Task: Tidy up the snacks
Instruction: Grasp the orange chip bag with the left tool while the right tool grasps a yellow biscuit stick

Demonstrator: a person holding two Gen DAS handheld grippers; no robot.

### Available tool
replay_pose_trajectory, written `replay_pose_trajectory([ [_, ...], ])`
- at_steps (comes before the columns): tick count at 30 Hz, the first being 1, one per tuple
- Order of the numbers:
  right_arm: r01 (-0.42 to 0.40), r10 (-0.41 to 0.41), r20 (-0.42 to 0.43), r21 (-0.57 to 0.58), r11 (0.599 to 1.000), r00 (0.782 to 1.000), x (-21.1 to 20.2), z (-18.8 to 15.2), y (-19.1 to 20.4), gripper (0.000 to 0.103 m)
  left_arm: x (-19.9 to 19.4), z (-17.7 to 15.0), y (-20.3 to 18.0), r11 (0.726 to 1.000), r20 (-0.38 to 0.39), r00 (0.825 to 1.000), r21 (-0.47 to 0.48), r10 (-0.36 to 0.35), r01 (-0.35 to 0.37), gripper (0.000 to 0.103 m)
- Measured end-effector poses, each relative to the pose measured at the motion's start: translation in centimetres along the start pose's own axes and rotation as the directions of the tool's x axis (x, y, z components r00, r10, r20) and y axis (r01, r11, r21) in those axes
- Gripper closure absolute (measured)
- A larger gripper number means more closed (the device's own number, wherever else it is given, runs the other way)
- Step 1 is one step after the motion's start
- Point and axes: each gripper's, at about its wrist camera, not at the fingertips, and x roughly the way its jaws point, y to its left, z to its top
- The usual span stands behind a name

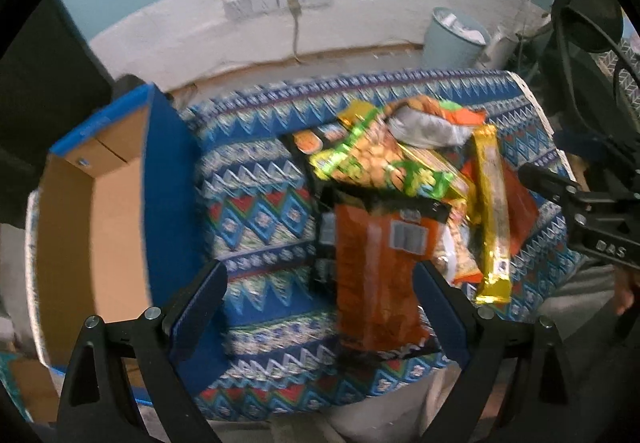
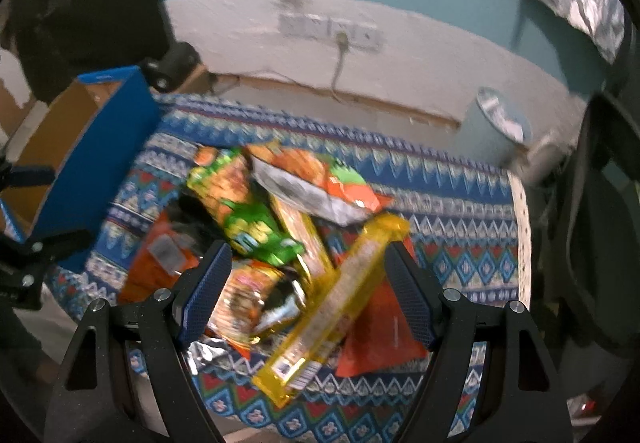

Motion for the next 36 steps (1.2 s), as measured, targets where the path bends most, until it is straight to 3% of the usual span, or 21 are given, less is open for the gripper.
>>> replay_pose_trajectory([
  [12,0.025,-0.001,-0.177,0.131,0.991,0.984,5.4,-2.9,-3.8,0.027,4.6,-0.5,-2.1,0.999,-0.135,0.990,0.015,-0.028,0.030,0.008],
  [20,0.025,0.011,-0.228,0.153,0.988,0.974,7.9,-3.5,-3.9,0.027,7.1,-0.9,-2.3,0.998,-0.204,0.977,-0.026,-0.065,0.061,0.008],
  [31,0.053,-0.016,-0.282,0.122,0.991,0.959,10.9,-4.4,-3.1,0.027,10.0,-1.1,-3.5,0.999,-0.227,0.974,0.015,-0.025,0.030,0.008],
  [34,0.054,-0.020,-0.286,0.109,0.993,0.958,11.3,-4.5,-2.9,0.037,10.7,-1.2,-3.7,0.999,-0.219,0.976,0.039,-0.010,0.019,0.014],
  [36,0.057,-0.030,-0.277,0.090,0.994,0.960,11.3,-4.6,-2.8,0.047,10.8,-1.3,-3.7,0.999,-0.214,0.976,0.037,-0.029,0.038,0.026],
])
